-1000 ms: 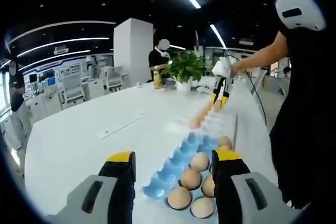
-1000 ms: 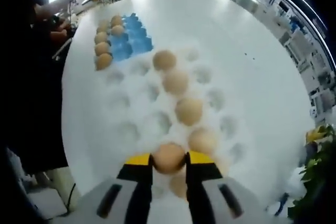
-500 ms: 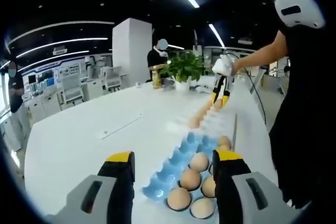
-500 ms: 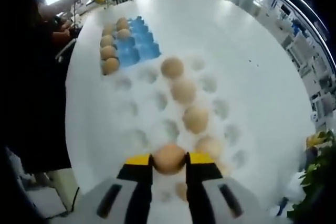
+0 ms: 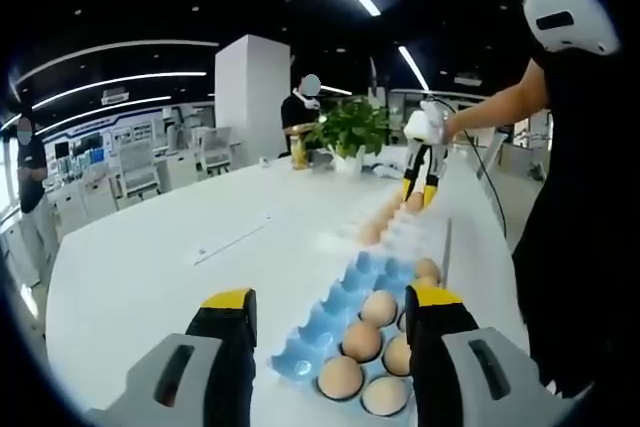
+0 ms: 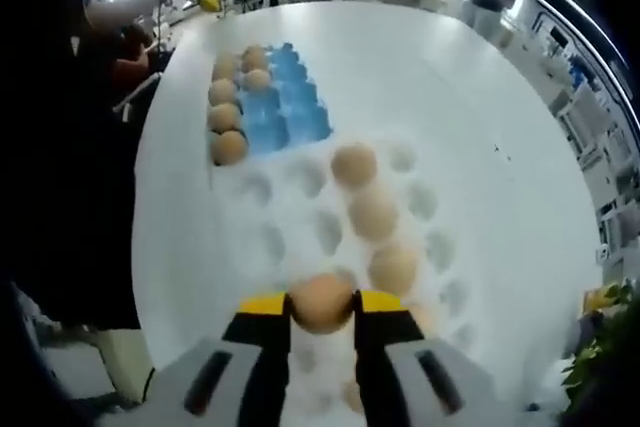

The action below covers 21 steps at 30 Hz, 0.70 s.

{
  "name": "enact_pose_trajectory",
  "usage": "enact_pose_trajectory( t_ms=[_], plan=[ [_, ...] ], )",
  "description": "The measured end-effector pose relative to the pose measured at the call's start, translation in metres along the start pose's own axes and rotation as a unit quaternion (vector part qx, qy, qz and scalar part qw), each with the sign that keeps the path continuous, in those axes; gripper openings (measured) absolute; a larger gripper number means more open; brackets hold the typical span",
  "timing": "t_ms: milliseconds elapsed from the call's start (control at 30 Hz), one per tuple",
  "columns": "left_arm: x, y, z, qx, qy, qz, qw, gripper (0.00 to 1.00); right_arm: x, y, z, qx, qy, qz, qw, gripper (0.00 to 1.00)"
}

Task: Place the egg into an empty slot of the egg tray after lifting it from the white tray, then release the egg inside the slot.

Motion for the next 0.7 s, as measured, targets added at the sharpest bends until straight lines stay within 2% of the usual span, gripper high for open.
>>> enact_pose_trajectory(
  t_ms=[700],
  plan=[
    [-0.003,0.002,-0.001,0.000,-0.001,0.003,1.0000,0.60,0.020,0.005,0.042,-0.047,-0.016,0.024,0.9985,0.23]
  ],
)
Point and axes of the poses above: the point that each gripper's makers call its tool centre point, and the gripper's own axes: x roughly forward along the fingers, y roughly to its left, z roughly out of its top, the point moved 9 cm from there along -x, roughly backward along the fingers, and after that the axes turned 9 degrees about z, right-handed, at the moved point
